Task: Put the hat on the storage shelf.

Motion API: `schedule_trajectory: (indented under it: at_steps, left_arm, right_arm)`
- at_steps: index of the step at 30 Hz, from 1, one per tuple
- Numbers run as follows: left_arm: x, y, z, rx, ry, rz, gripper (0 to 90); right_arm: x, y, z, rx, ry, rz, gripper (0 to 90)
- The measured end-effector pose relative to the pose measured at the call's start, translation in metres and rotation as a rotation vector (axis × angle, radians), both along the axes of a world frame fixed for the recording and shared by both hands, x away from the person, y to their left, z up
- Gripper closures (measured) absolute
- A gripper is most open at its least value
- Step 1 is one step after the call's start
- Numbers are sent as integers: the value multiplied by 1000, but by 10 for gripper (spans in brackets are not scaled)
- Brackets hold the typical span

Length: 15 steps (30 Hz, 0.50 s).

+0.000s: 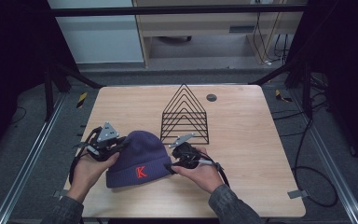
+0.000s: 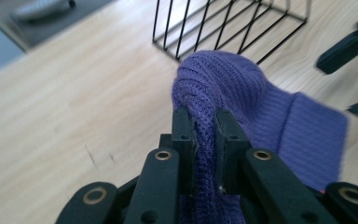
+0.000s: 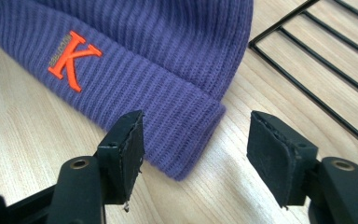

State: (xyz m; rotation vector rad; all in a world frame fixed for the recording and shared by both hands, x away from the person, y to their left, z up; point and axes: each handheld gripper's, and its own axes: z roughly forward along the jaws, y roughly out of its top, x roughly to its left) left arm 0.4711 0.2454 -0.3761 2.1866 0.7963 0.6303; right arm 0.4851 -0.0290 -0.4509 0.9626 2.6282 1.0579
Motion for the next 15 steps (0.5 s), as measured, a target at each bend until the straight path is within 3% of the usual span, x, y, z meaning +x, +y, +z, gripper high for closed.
schedule_trajectory:
  at_steps: [7,15]
  left_arm:
    - [-21,-9,35,8,-100,-64,801]
    - [-29,-6,60,-7,-158,-108,803]
  right_arm:
    - [-4,-5,7,28,-34,-3,334]
    - [0,-6,13,56,-71,-8,329]
